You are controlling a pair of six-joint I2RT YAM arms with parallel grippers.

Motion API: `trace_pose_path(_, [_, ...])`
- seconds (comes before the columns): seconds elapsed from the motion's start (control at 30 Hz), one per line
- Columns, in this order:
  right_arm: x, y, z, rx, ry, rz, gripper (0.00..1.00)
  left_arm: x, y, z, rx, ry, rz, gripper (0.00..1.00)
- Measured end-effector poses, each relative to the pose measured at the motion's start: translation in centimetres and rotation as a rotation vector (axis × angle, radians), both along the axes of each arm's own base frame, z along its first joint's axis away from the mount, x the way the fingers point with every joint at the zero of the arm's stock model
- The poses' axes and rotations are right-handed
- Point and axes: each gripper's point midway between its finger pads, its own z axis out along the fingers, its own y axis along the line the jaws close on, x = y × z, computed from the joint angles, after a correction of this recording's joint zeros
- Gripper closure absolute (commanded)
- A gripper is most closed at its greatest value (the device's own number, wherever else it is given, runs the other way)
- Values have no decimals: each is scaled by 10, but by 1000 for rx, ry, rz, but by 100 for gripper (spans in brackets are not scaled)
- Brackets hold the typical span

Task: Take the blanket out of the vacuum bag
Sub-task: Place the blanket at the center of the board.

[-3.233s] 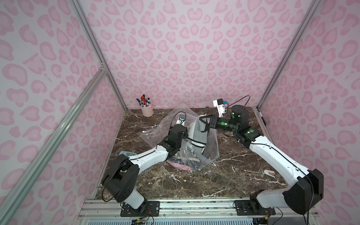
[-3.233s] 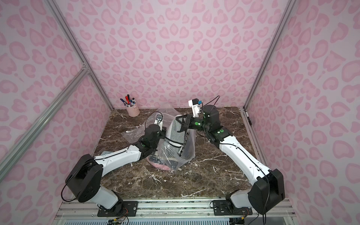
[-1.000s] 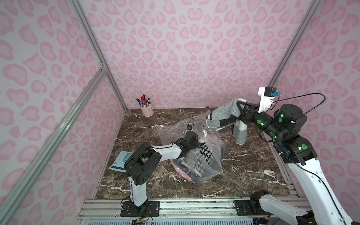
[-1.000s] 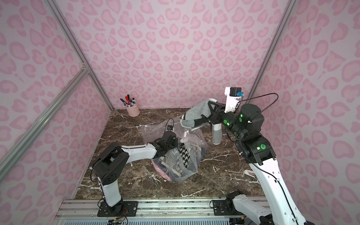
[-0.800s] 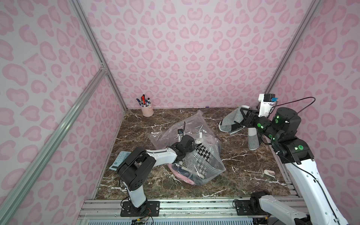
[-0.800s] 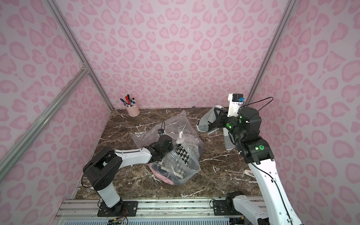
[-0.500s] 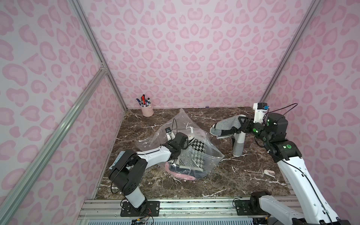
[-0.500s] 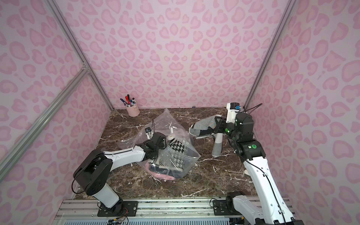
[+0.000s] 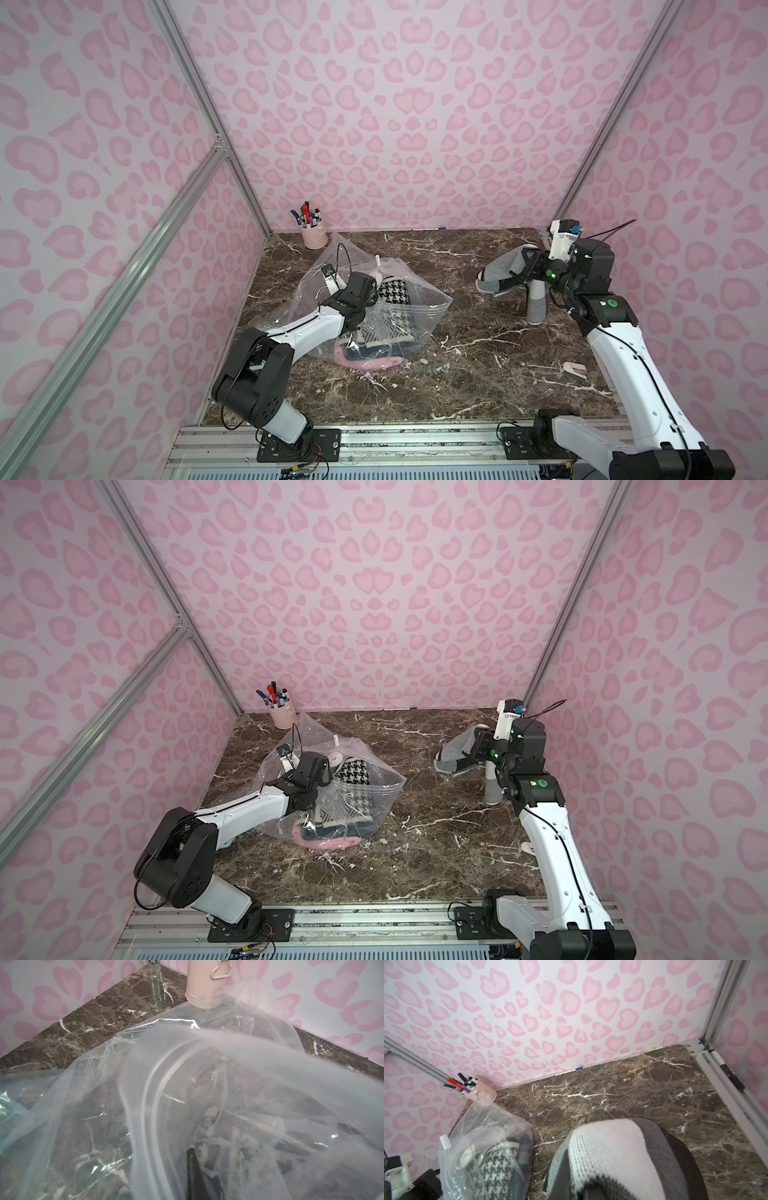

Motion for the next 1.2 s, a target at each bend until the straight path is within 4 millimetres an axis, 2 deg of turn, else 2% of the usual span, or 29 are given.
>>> trace_pose_path(0.07, [6, 2, -17, -2, 15, 0, 100, 0, 0, -3, 6, 5, -10, 96])
trace_pose_path(0.1, [8, 7, -38, 3, 47, 8, 100, -1, 1, -5, 7, 8, -12, 96])
trace_pose_path(0.17, [8, 25, -88, 31, 142, 35, 100, -3, 1, -8, 5, 11, -15, 96])
trace_pose_path(0.23, [1, 51, -150, 55, 283, 81, 100, -4, 2, -8, 2, 7, -21, 96])
trace_pose_path(0.3, [-6, 73, -190, 84, 373, 126, 100, -5, 2, -6, 3, 1, -27, 96])
trace_pose_path(0.33, [-9, 87, -206, 113, 405, 157, 100, -5, 2, -4, 6, -2, -32, 96])
trace_pose_path(0.43, [-10, 109, -231, 179, 449, 189, 100, -5, 2, 0, 9, -7, -40, 96])
trace_pose_path(0.57, [-2, 129, -230, 209, 426, 222, 100, -3, 1, 1, 19, -5, -54, 96])
trace_pose_path(0.7, [7, 140, -222, 240, 397, 248, 100, -1, 0, -1, 23, -2, -66, 96])
trace_pose_path(0.73, [9, 140, -221, 241, 393, 248, 96, -1, -1, -2, 22, 0, -68, 96])
trace_pose_path(0.77, [10, 140, -219, 238, 388, 250, 84, 0, -2, -3, 20, 1, -71, 96])
trace_pose_path(0.83, [12, 136, -209, 226, 368, 251, 48, 1, -3, -4, 17, 3, -78, 96])
trace_pose_path(0.87, [13, 134, -203, 223, 357, 252, 23, 1, -4, -3, 17, 4, -80, 96])
trace_pose_path(0.9, [14, 130, -195, 218, 342, 251, 17, 2, -5, -2, 16, 2, -84, 96])
trace_pose_path(1.03, [10, 111, -164, 185, 301, 234, 14, 13, -9, 10, 31, -7, -103, 96])
trace_pose_path(1.2, [-18, 78, -153, 160, 343, 167, 9, 22, -11, 26, 50, -18, -113, 96])
